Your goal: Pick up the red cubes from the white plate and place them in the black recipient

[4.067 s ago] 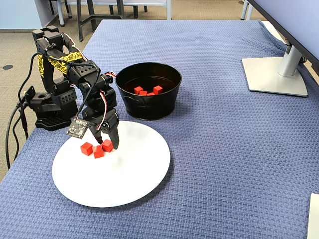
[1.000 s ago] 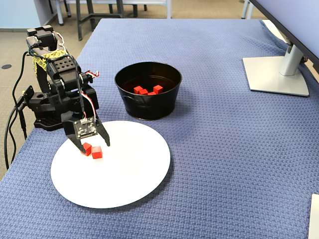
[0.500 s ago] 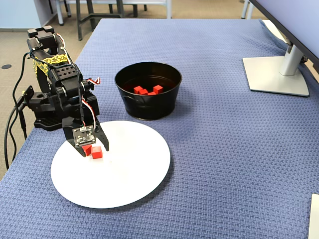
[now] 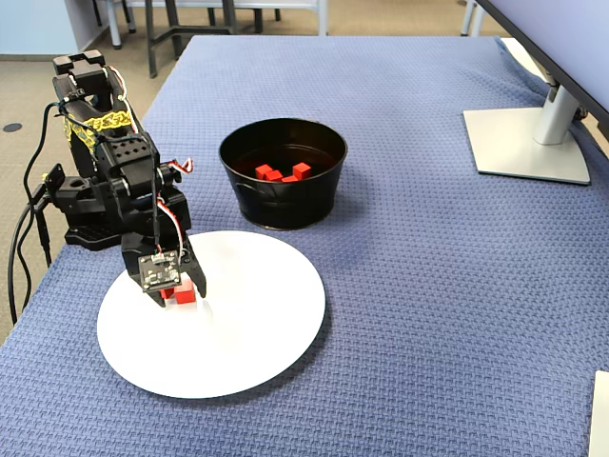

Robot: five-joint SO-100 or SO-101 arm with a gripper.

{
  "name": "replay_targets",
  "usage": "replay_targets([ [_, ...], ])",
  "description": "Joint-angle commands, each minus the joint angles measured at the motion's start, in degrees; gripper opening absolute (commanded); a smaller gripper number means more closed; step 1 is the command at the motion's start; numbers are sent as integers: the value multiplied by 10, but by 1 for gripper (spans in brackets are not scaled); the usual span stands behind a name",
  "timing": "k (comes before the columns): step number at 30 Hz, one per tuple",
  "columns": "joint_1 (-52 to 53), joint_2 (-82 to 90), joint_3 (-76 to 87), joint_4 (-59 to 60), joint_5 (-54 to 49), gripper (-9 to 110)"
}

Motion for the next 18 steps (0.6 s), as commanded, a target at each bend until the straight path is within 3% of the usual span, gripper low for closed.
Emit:
replay_targets([
  [1, -11, 29, 15, -17, 11, 19],
  [8, -20, 33, 14, -18, 30, 17],
  [15, -28, 40, 17, -18, 43, 1],
  [18, -31, 47, 12, -12, 62, 0],
])
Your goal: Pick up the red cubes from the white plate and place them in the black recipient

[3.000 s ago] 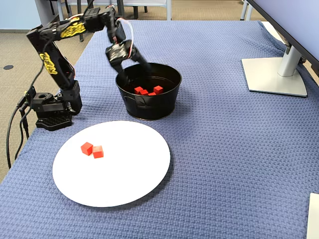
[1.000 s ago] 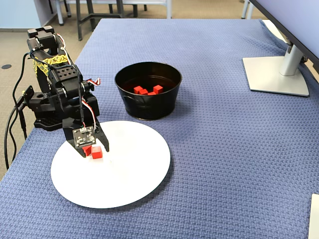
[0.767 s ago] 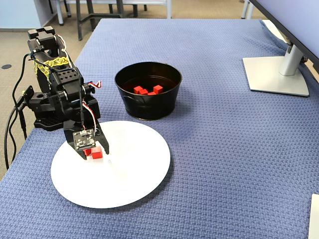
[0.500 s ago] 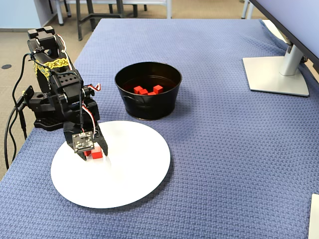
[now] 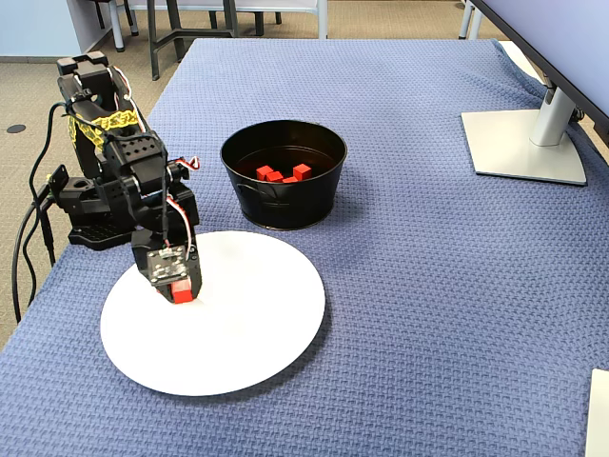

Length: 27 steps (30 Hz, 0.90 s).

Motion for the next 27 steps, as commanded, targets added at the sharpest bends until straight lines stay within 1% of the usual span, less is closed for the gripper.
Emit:
replay_targets([
  [1, -12, 35, -9, 7, 29, 0],
  [5, -26, 62, -52, 63, 83, 0],
  [9, -72, 113, -127, 163, 170, 0],
  [13, -151, 178, -188, 223, 292, 0],
  [17, -268, 238, -220, 284, 392, 0],
  [19, -335, 263, -221, 283, 455, 0],
  [22, -425, 294, -196, 232, 552, 0],
  [26, -540, 304, -164, 167, 634, 0],
  [27, -566, 292, -168, 163, 648, 6],
])
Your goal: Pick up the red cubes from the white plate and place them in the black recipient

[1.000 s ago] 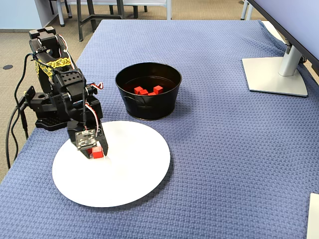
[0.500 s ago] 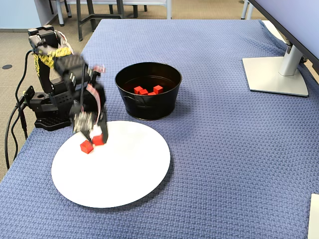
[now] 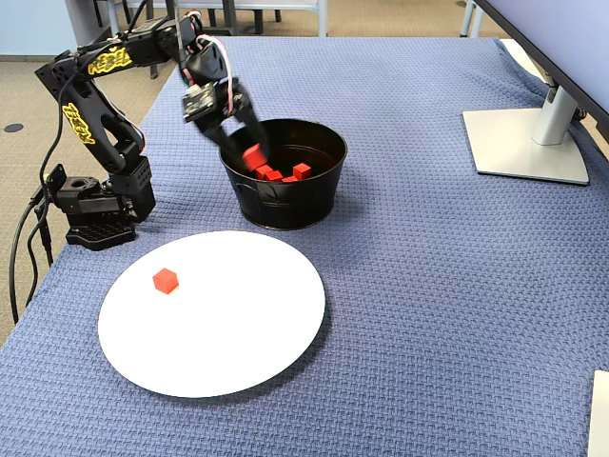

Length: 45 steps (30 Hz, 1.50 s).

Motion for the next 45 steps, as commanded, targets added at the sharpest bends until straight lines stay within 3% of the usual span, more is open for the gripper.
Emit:
replay_targets([
  [1, -123, -4, -16, -34, 70, 18],
  [2, -152, -26, -32, -15, 48, 33],
  [3, -171, -47, -52, 18, 24, 39],
  [6, -135, -40, -80, 91, -29, 41],
  [12, 135, -7, -73, 91, -140, 37],
  [14, 238, 4, -46, 57, -133, 26],
  [21, 424, -62, 25, 12, -87, 22],
  [27, 475, -134, 18, 10, -1, 25],
  [31, 459, -158, 43, 2, -51, 24],
  [45, 430, -149, 127, 0, -60, 20],
])
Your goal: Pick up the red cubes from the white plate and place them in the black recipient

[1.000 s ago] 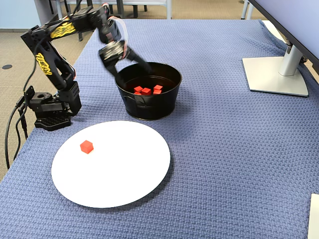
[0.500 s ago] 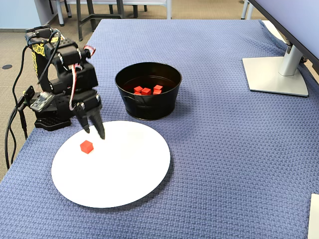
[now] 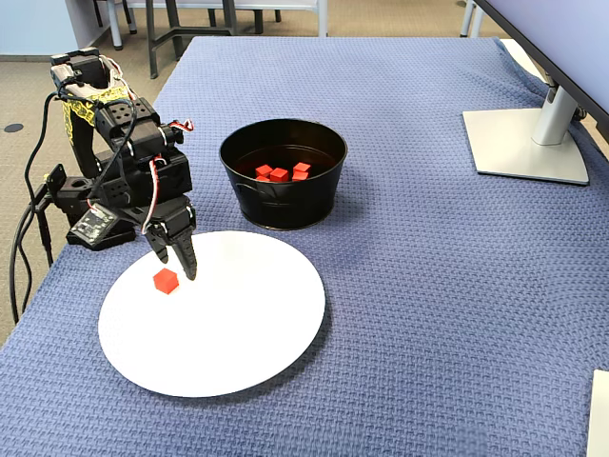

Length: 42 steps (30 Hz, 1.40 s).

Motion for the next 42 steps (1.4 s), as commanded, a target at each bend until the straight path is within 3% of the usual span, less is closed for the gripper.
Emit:
replay_targets([
  [1, -15, 28, 7, 7, -23, 20],
  [23, 12, -15, 21, 33, -100, 19],
  [42, 50, -58, 35, -35, -236, 15],
])
